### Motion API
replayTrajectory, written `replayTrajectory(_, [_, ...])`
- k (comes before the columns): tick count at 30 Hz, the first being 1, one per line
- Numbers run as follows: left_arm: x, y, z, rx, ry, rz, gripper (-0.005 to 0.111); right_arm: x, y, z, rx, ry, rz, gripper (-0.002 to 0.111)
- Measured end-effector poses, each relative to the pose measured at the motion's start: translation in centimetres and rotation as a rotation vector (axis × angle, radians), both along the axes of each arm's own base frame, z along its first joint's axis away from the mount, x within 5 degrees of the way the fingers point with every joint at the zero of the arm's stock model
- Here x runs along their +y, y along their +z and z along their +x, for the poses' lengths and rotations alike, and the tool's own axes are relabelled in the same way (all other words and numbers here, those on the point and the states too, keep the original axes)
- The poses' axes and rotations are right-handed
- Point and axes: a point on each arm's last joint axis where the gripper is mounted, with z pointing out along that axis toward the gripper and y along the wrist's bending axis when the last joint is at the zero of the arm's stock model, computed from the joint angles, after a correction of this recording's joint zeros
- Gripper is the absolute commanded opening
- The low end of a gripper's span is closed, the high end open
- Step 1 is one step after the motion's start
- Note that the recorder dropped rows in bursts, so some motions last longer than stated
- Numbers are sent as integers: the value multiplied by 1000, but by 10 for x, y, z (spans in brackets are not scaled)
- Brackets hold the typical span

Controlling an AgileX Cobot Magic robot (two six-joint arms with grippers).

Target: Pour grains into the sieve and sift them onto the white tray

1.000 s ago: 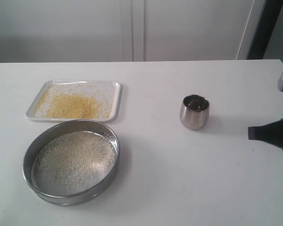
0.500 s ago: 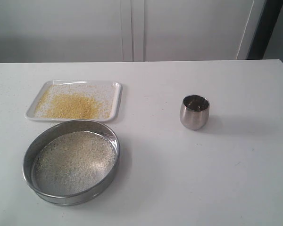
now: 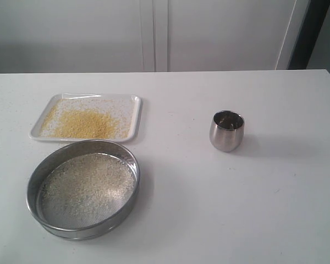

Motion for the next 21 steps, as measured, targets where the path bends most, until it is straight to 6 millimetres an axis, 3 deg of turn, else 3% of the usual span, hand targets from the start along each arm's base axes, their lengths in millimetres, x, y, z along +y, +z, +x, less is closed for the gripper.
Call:
replayTrajectory(9, [0, 0, 0, 0, 0, 0, 0, -2, -4, -15, -65, 23, -52, 0])
replayTrajectory(21, [0, 0, 0, -2, 0, 0, 0, -5, -39, -41, -133, 30, -60, 0])
